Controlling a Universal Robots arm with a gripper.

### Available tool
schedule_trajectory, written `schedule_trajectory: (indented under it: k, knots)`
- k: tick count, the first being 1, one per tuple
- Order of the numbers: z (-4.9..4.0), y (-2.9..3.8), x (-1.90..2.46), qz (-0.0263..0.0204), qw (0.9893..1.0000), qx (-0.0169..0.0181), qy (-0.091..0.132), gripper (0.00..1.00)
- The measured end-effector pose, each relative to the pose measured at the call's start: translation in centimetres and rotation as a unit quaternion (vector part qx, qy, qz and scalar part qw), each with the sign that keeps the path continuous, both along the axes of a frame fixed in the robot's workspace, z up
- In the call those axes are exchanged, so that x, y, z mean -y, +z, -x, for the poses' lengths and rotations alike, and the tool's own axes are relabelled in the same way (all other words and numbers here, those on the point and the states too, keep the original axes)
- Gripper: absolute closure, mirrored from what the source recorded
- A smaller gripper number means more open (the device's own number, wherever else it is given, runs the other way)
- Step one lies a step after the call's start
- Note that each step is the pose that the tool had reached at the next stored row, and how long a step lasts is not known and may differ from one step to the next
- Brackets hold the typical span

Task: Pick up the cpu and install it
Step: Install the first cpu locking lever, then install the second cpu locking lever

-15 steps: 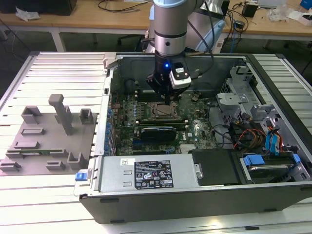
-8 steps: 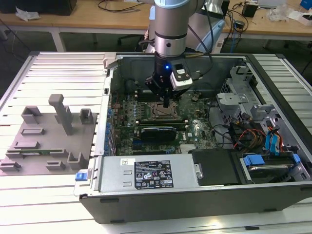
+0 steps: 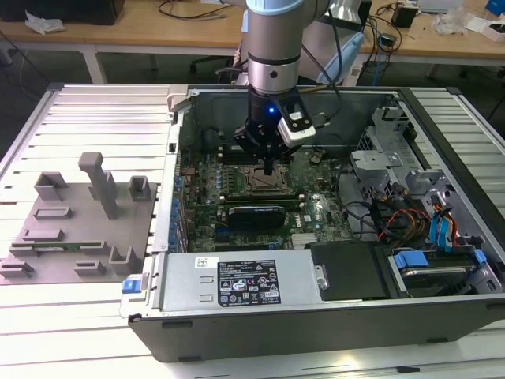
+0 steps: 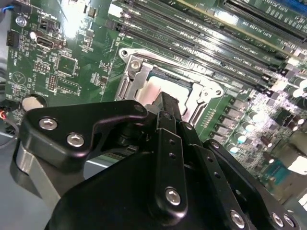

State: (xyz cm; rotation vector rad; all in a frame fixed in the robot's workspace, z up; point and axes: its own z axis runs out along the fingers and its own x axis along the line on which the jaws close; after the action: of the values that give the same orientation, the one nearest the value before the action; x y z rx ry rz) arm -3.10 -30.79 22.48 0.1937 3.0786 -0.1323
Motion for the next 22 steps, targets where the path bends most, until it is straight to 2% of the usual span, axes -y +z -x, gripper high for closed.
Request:
schedule_trajectory:
  k: [3, 6, 22]
  knots:
    - [0.11, 0.04, 0.13, -0.0006, 1.0, 0.0, 0.005, 0.89]
    - [0.11, 0.4, 0.13, -0.0007, 1.0, 0.0003, 0.006, 0.89]
    - [0.11, 0.42, 0.13, -0.0008, 1.0, 0.0003, 0.006, 0.89]
